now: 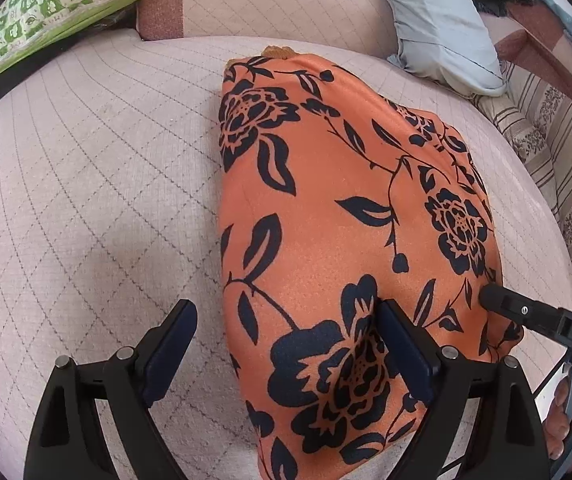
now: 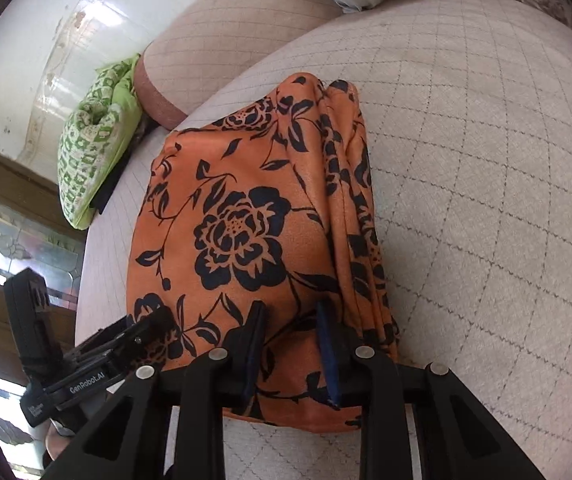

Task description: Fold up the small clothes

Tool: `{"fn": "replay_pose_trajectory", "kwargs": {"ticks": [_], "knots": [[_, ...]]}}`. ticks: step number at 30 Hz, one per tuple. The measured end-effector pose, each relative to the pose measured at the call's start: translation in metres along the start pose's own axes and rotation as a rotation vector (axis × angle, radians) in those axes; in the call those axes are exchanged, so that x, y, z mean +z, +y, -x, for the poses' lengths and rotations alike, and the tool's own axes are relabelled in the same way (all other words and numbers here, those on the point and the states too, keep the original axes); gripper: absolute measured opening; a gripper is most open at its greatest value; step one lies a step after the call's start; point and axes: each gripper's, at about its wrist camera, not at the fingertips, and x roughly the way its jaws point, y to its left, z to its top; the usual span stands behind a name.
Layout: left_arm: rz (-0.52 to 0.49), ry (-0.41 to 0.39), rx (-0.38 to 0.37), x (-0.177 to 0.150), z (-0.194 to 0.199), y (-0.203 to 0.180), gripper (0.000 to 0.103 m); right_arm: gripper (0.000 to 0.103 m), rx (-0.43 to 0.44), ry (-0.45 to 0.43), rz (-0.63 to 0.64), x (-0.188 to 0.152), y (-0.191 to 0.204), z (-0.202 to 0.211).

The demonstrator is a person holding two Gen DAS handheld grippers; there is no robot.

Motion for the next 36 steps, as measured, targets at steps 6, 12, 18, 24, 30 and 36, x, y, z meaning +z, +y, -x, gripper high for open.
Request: {"fn": "replay_pose_trajectory", "kwargs": {"ticks": [6, 12, 18, 24, 30, 36], "knots": [[-0.039, 0.051, -0.01, -0.006, -0.011, -0.008, 0.097, 0.028, -0.009, -0.01, -0.006, -0.006, -0.004, 0.001], [-0.025, 0.108, -0.029, -0.011, -0.012, -0.008, 0.098, 0.027, -0.12, 0.093, -0.095, 0.011, 0.01, -0.002], [-0.013, -0.057, 0.013, -0.006, 0.028, 0.005, 0.097, 0.029, -0.24, 0.045, 0.119, 0.067, 0.101, 0.019], [0.045, -0.033, -0.001, 0.003, 0.018, 0.018, 0.097, 0.029, -0.299, 0.044, 0.214, 0.112, 0.146, -0.019], [-0.028, 0.024, 0.02, -0.005, 0.001, 0.004, 0.098, 0.029, -0.333, 0.189, 0.153, 0.124, 0.105, -0.099], [-0.067, 0.06, 0.014, -0.007, -0.012, -0.006, 0.099, 0.03, -0.331, 0.162, 0.161, 0.127, 0.098, -0.101]]}}
